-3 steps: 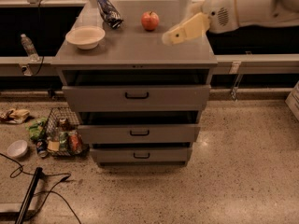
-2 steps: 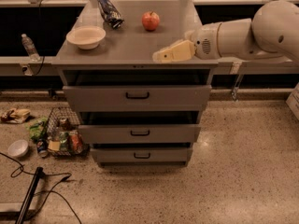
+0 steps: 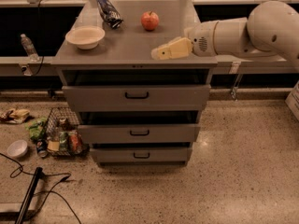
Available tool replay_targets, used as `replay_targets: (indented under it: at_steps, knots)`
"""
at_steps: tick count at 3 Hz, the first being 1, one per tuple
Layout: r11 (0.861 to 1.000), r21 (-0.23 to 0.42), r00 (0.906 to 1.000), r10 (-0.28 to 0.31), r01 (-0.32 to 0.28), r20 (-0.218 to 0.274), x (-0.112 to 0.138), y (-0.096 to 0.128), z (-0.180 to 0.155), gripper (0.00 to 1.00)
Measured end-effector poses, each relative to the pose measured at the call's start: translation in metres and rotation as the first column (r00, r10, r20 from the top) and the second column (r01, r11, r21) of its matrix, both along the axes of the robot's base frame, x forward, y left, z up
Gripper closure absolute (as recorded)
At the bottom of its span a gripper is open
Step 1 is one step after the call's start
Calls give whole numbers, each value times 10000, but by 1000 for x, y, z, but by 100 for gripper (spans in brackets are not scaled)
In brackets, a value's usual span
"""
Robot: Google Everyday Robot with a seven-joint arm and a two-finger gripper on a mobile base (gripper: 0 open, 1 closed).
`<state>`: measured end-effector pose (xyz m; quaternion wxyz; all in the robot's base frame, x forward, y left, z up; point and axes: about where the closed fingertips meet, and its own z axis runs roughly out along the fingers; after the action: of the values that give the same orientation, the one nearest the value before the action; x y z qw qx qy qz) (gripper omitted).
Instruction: Place apple into paper bowl
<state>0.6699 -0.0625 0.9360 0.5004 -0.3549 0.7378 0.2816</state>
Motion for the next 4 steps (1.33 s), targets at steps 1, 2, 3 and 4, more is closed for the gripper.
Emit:
replay_targets:
  at_steps: [1, 2, 3, 4]
  knots:
    - [9978, 169, 9949, -660, 649, 758, 55, 12, -9, 0]
    - [9883, 593, 9771, -1480, 1404, 1530, 112, 24, -14, 0]
    - [9788, 836, 9612, -2001, 1872, 1901, 145, 31, -16, 0]
    - [9779, 869, 9599, -2038, 1902, 1925, 146, 31, -15, 0]
